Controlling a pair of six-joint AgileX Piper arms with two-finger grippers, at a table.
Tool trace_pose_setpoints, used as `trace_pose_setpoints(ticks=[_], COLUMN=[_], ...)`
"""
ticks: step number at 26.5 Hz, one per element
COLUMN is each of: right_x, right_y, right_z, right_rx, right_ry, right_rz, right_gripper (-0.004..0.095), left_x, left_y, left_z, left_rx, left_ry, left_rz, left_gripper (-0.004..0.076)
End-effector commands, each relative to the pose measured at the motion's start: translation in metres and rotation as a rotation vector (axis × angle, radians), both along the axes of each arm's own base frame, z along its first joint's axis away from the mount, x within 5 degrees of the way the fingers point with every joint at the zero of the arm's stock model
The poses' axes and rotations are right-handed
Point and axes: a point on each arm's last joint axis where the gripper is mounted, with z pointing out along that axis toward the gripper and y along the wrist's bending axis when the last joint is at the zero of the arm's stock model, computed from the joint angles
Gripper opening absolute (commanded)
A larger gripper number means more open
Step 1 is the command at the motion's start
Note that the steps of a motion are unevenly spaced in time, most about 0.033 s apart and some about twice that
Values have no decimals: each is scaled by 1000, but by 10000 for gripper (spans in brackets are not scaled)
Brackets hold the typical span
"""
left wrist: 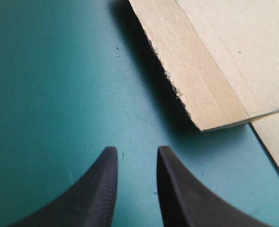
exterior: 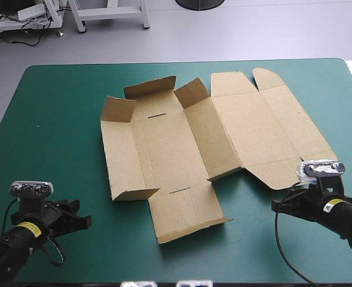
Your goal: Fold the box
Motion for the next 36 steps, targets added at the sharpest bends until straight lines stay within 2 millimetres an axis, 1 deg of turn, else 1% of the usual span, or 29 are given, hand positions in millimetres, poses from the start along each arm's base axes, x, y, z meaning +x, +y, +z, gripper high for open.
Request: trace_pose_setpoints(ticks=[1, 3, 6, 10, 12, 17, 19, 20, 22, 24, 25, 27, 29, 31, 34, 36], right_x=[14, 18, 26, 33, 33, 32, 31, 31, 31, 31, 31, 32, 32, 31, 31, 31], right_y=[1, 2, 4, 5, 5, 6, 6, 6, 6, 6, 6, 6, 7, 8, 7, 8], right_z=[8, 7, 10, 18, 19, 18, 18, 18, 18, 18, 18, 18, 19, 19, 18, 19], right_rx=[17, 28, 32, 40, 43, 40, 42, 42, 42, 42, 42, 43, 58, 61, 54, 56], right_ry=[-40, -20, -9, -18, -20, -3, 0, 3, 3, 3, 3, -1, -1, 1, 0, -1], right_rz=[-13, -13, -5, -3, -2, 7, 12, 12, 12, 12, 12, 11, 11, 22, 22, 22], right_gripper=[47, 47, 47, 47, 47, 47, 47, 47, 42, 43, 43, 43, 43, 43, 24, 3], left_x=[17, 27, 45, 72, 83, 108, 122, 123, 127, 125, 122, 120, 120, 118, 114, 111], left_y=[-5, -9, -15, -23, -28, -42, -52, -50, -37, -13, 3, 14, 15, 14, 16, 16], left_z=[8, 9, 18, 29, 29, 19, 13, 12, 12, 12, 12, 16, 20, 19, 9, 0], left_rx=[-47, -70, -113, -147, -164, -235, -323, -335, -373, -413, -438, -519, -563, -546, -519, -511], left_ry=[-4, 17, 15, 35, 65, 146, 175, 181, 203, 244, 255, 246, 198, 219, 277, 304], left_rz=[14, 16, 17, 15, 3, -55, -95, -93, -89, -105, -103, -91, -119, -151, -133, -119], left_gripper=[277, 316, 365, 395, 397, 397, 397, 397, 397, 397, 397, 404, 435, 473, 513, 522])
